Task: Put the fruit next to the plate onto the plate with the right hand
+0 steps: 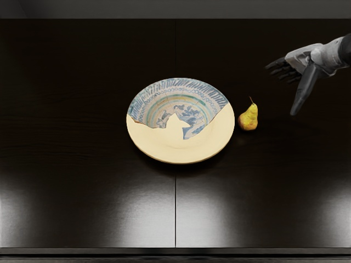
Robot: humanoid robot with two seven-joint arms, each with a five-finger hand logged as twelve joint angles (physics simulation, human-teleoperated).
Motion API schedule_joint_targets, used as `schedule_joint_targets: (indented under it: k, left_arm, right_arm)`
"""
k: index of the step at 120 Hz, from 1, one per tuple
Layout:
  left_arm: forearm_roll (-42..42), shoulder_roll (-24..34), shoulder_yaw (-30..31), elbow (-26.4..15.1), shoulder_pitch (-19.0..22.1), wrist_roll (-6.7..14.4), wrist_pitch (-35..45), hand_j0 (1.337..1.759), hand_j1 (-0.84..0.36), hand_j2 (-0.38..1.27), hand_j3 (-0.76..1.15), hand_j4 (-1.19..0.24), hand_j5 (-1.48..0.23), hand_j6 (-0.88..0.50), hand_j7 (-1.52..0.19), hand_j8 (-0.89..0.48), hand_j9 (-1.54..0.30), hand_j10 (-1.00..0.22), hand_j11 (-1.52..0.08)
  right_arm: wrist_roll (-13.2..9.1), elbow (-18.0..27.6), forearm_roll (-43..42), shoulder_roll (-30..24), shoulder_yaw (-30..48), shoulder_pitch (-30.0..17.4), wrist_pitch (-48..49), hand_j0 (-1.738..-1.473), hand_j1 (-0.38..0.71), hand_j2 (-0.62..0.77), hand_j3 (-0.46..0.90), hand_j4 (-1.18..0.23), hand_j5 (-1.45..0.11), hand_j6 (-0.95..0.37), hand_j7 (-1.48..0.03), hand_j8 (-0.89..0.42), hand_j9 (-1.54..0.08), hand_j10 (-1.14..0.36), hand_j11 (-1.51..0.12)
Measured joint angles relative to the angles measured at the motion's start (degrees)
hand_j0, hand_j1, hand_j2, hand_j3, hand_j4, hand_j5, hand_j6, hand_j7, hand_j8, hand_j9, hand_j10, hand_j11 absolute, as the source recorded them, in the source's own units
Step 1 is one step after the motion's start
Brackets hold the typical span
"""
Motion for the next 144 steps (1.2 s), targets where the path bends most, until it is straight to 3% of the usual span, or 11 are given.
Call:
schedule_joint_targets:
  k: [32,71,91,114,144]
  left_arm:
    - [-0.01,0.00,-0.07,-0.02,0.06,0.00,0.00,1.658,0.35,0.00,0.00,0.00,0.00,0.00,0.00,0.00,0.00,0.00,0.00]
    - [-0.01,0.00,0.00,-0.03,0.04,0.00,0.00,1.658,0.35,0.00,0.00,0.00,0.00,0.00,0.00,0.00,0.00,0.00,0.00]
    - [0.00,0.00,0.00,0.01,0.09,0.00,0.00,1.658,0.35,0.00,0.00,0.00,0.00,0.00,0.00,0.00,0.00,0.00,0.00]
    - [0.00,0.00,0.00,0.03,0.09,-0.01,0.00,1.658,0.35,0.00,0.00,0.00,0.00,0.00,0.00,0.00,0.00,0.00,0.00]
    - [0.01,0.00,-0.02,0.01,0.18,0.00,0.00,1.658,0.35,0.00,0.00,0.00,0.00,0.00,0.00,0.00,0.00,0.00,0.00]
  right_arm:
    - [0.00,1.33,-3.77,4.37,-7.59,0.07,-15.39,-1.658,-0.32,-0.01,0.00,-0.03,-0.04,-0.03,-0.04,-0.03,-0.04,-0.03,-0.04]
    - [0.00,8.46,-9.12,4.93,-14.47,-1.05,-31.98,-1.658,-0.32,0.00,0.00,-0.03,-0.04,-0.03,-0.04,-0.03,-0.04,-0.03,-0.04]
    - [0.23,9.64,-9.97,4.59,-15.15,-3.90,-35.44,-1.658,-0.32,0.00,0.00,-0.03,-0.04,-0.03,-0.04,-0.03,-0.04,-0.03,-0.04]
    - [3.64,9.25,-13.05,4.80,-15.03,-7.04,-41.65,-1.658,-0.32,0.00,0.00,-0.03,-0.04,-0.03,-0.04,-0.03,-0.04,-0.03,-0.04]
    - [16.96,8.02,-14.24,4.62,-12.12,-11.06,-43.18,-1.658,-0.32,0.00,0.00,-0.03,-0.04,-0.03,-0.04,-0.03,-0.04,-0.03,-0.04]
